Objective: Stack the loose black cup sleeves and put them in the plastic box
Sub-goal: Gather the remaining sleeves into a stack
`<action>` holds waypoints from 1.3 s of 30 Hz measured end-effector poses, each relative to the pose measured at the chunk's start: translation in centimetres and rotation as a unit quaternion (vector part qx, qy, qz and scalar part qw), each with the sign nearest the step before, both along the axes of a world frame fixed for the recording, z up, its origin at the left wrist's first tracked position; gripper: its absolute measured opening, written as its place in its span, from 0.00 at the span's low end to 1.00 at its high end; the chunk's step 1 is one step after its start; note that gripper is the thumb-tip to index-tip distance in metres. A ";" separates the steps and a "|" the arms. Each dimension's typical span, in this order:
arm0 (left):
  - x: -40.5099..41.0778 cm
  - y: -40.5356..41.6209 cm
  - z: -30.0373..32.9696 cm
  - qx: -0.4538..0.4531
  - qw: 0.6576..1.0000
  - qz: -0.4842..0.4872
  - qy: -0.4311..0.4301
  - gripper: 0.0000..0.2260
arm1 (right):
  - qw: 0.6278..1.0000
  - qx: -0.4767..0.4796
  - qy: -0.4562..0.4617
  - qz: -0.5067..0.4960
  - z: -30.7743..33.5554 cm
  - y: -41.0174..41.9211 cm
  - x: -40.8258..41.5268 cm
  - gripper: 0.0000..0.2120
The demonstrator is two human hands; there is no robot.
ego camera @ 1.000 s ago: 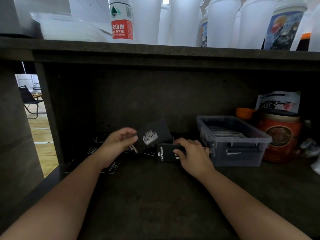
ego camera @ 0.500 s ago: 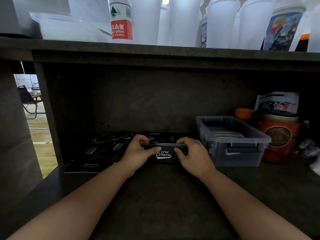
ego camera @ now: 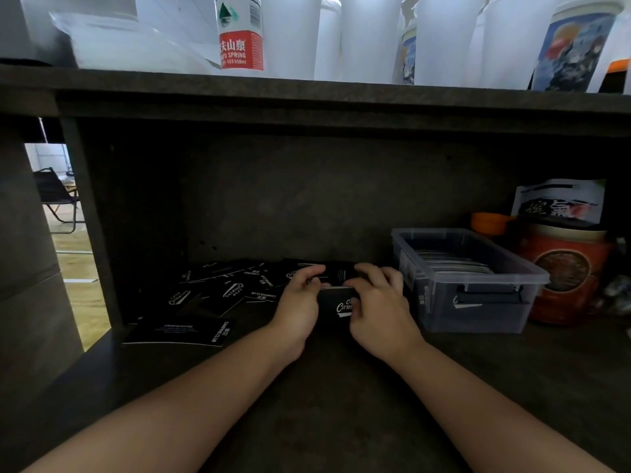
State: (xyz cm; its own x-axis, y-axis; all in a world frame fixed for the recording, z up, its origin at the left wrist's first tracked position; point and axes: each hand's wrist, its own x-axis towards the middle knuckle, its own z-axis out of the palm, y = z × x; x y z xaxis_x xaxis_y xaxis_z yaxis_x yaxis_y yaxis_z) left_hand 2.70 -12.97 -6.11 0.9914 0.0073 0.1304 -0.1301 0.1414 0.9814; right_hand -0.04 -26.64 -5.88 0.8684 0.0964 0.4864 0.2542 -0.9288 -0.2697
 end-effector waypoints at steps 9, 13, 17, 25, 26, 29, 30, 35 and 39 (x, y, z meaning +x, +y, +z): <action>2.7 4.1 0.4 0.408 0.896 0.081 -0.153 0.15 | 0.999 0.013 0.034 0.006 0.3 0.3 -0.2 0.15; 4.8 7.3 -0.6 0.680 0.718 0.121 -0.086 0.25 | 0.999 0.027 0.018 0.014 0.2 0.1 -0.3 0.13; 4.9 7.8 -0.6 0.665 0.726 0.169 -0.039 0.26 | 1.000 0.022 -0.006 0.005 0.2 -0.4 -0.3 0.12; 4.5 8.5 -0.6 0.642 0.749 0.163 0.041 0.31 | 0.999 0.039 0.018 -0.011 0.1 -0.8 -0.1 0.15; 4.4 8.6 -0.6 0.634 0.753 0.174 0.028 0.30 | 0.999 0.039 0.018 -0.012 0.1 -0.8 -0.1 0.15; 4.3 8.8 -0.2 0.580 0.786 0.212 -0.020 0.27 | 0.999 0.041 0.016 -0.011 0.0 -0.9 0.0 0.15; 4.3 8.9 -0.2 0.575 0.789 0.215 -0.025 0.29 | 0.999 0.040 0.015 -0.010 0.0 -0.9 0.0 0.15; 4.4 9.0 -0.5 0.642 0.741 0.185 0.059 0.32 | 0.999 0.038 0.017 -0.010 -0.1 -1.0 0.2 0.15; 4.4 9.7 -0.3 0.543 0.799 0.257 -0.008 0.29 | 0.999 0.043 0.015 -0.012 -0.1 -1.0 0.3 0.14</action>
